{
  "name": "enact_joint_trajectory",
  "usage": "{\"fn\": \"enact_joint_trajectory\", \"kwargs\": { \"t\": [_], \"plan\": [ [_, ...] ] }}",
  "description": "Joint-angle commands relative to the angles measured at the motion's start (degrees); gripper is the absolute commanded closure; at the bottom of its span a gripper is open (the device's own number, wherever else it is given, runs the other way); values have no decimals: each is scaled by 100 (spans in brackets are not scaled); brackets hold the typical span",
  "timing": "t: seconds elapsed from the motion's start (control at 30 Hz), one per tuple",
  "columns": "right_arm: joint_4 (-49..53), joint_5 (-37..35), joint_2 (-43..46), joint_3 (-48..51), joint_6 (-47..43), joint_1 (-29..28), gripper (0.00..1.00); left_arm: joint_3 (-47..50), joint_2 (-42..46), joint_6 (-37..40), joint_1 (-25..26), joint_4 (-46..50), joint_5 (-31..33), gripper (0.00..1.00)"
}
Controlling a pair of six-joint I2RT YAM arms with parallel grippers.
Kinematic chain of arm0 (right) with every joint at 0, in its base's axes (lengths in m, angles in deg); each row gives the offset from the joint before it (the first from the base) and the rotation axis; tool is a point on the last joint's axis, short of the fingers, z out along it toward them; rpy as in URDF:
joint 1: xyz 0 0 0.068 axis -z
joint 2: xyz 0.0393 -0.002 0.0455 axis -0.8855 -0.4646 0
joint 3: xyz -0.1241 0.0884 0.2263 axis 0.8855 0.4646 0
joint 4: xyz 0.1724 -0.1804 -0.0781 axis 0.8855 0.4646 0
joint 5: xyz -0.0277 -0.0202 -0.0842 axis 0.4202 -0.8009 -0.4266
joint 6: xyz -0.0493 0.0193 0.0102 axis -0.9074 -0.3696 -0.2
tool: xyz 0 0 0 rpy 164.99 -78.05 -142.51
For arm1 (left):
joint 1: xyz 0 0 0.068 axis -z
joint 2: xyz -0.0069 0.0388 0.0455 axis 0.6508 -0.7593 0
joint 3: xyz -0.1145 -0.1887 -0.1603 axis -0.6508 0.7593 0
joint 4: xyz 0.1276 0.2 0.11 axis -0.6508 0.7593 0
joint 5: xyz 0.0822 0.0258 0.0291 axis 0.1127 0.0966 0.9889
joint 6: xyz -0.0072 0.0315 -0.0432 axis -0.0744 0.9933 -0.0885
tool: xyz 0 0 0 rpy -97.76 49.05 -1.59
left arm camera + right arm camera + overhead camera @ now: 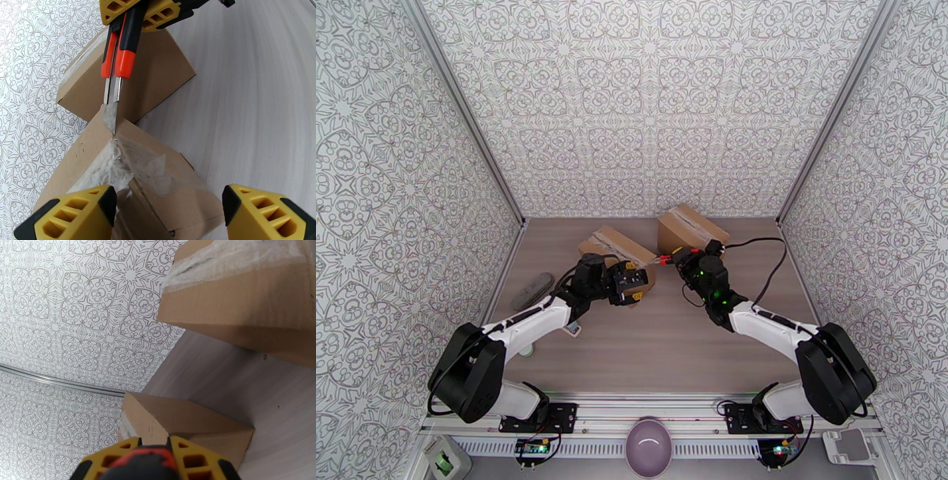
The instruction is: Unpack the express box
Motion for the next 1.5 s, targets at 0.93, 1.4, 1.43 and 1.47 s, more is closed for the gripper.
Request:
{"fn": "enact_joint_trajectory", "kwargs": {
  "t": [0.93,1.4,1.43,1.47],
  "plan": [
    [908,-196,-482,-924,244,-523,100,158,-436,-500,-59,-959,-17,41],
    [1391,-393,-339,-916,270,-611,100,141,-483,-631,-94,-1075,164,45],
    [1387,-432,-291,-843,286,-607,100,149,-473,-632,-99,-1075,178,45],
    [1395,-477,-244,-786,287,-607,100,158,-463,-646,-105,-1083,218,45]
  ]
}}
